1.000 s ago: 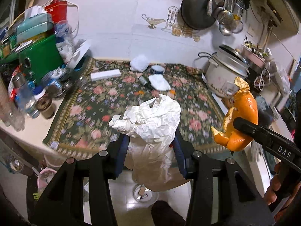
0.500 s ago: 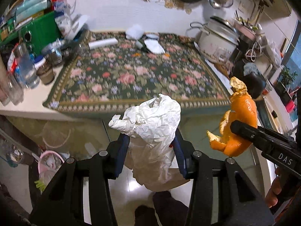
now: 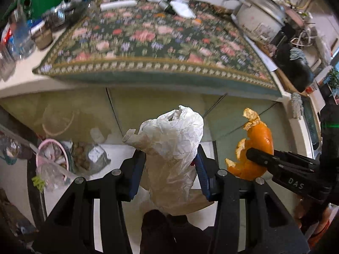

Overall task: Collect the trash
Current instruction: 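Carry the bag and orange peel down to the floor bin and release both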

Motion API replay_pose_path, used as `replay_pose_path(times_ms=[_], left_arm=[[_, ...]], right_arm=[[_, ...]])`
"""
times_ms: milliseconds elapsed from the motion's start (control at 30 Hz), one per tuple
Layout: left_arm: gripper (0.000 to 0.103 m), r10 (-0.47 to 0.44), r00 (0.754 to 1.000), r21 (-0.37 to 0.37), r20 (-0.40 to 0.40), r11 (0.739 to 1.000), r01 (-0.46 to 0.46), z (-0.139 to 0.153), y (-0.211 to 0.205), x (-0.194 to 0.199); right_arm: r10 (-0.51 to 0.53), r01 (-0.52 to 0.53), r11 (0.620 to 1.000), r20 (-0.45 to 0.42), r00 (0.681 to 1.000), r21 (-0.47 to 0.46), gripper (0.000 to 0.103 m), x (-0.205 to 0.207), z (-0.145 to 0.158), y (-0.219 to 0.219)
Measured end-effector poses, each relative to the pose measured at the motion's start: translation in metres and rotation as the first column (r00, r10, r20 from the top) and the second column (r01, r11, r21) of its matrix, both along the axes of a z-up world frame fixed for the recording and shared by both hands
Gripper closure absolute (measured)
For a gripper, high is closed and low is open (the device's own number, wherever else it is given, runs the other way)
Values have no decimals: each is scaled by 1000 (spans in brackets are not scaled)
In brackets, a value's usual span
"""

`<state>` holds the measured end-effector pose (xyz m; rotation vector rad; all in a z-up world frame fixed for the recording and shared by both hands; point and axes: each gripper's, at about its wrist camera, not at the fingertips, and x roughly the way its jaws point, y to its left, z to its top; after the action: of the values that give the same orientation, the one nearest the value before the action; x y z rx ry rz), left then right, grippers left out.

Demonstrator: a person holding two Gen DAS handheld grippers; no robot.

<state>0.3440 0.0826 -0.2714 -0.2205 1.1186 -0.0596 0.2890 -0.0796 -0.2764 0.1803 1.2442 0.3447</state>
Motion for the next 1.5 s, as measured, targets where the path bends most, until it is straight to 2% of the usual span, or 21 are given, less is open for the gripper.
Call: replay_pose_path(times_ms=[200, 400, 533, 667, 967, 1233, 1433, 1500], left_arm=[[57, 62, 996, 7, -57, 998, -62, -46, 5, 8], [58, 115, 989, 10, -97, 993, -114, -77, 16, 15], [57, 120, 986, 20, -119, 993, -119, -87, 19, 23], [57, 113, 985, 21, -129, 994, -111, -92, 15, 34], [57, 30, 991, -8, -131, 999, -31, -96, -16, 62], [54, -74, 985, -52, -155, 996, 66, -116, -54, 86], [49, -123, 973, -11, -193, 992, 123, -138, -71, 98], [44, -131, 967, -4, -216, 991, 134, -145, -71, 100]], right_arm=[[36, -38, 999, -60, 998, -29, 71, 30, -50, 8], [81, -87, 995, -121, 989, -47, 66, 61, -89, 24], [91, -99, 994, -157, 983, -49, 62, 73, -98, 27], [97, -99, 995, -142, 985, -10, 51, 76, -87, 21], [61, -60, 998, -30, 998, 25, 51, 83, -37, -5], [-20, 21, 1000, 111, 994, -2, 51, 75, 6, -40], [-71, 82, 995, 179, 981, -55, 51, 70, 24, -49], [-78, 98, 991, 205, 976, -92, 51, 67, 29, -50]])
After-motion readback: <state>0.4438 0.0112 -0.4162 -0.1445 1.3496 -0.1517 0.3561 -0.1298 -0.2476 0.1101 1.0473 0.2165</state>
